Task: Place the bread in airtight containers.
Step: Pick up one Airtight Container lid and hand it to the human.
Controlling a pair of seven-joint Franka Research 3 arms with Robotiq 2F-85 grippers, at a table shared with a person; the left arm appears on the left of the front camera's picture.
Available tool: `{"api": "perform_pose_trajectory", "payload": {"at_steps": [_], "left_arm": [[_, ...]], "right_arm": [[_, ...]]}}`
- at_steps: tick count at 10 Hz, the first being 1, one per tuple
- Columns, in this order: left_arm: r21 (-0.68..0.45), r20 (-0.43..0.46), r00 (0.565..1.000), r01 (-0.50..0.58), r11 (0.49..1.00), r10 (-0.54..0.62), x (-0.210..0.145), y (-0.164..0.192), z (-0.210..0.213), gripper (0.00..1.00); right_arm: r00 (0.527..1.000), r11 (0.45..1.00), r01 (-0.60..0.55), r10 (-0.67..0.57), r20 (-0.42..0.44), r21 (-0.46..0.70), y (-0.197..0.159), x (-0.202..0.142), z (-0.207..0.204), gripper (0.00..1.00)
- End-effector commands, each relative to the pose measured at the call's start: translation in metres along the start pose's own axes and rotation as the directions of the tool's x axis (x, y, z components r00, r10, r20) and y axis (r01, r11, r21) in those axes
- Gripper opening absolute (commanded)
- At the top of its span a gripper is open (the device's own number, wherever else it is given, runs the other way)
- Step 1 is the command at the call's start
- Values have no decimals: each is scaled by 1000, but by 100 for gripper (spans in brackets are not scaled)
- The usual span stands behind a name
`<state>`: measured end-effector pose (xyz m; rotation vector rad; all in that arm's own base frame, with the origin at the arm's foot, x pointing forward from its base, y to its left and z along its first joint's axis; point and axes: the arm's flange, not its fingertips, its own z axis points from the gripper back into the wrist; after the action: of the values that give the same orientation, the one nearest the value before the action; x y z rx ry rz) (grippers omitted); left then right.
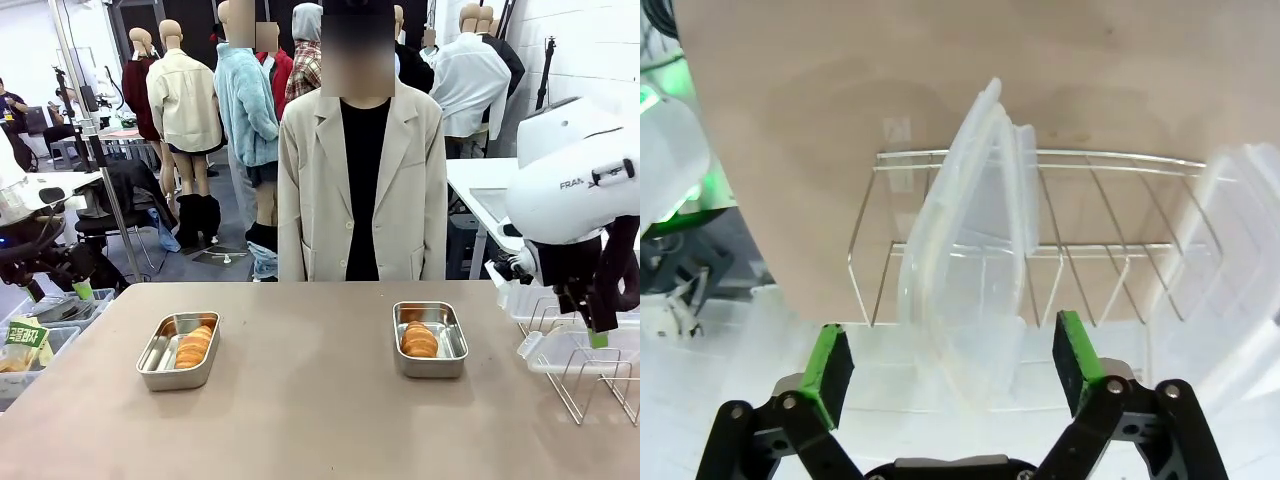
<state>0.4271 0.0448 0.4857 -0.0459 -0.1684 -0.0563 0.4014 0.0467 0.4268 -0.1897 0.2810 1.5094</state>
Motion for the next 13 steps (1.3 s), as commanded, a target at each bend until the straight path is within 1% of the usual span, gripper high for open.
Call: {"api": "perform_pose_trajectory", "payload": {"at_steps": [1,2,3,5,8,9,13], "left_arm": [[1,9,1000,-12,1000,12,1,0,1,92],[1,9,1000,-12,1000,12,1,0,1,92],[1,9,1000,-12,1000,12,1,0,1,92],[1,9,1000,-12,1000,12,1,0,1,92],[1,9,1000,-12,1000,12,1,0,1,92],[1,9,1000,-12,1000,12,1,0,1,92],[1,9,1000,-12,1000,12,1,0,1,92]], "right_arm": [[998,998,50,-51,32,34,-16,4,-8,100],[998,996,63,-65,27,68,-26,6,-20,100],[998,996,58,-60,25,69,-27,7,-23,100],[997,997,69,-71,41,44,-25,5,-25,61],[996,996,82,-84,37,36,-24,4,-23,2],[996,996,84,-86,30,43,-24,4,-23,0],[995,994,95,-96,30,53,-25,4,-21,0]]}}
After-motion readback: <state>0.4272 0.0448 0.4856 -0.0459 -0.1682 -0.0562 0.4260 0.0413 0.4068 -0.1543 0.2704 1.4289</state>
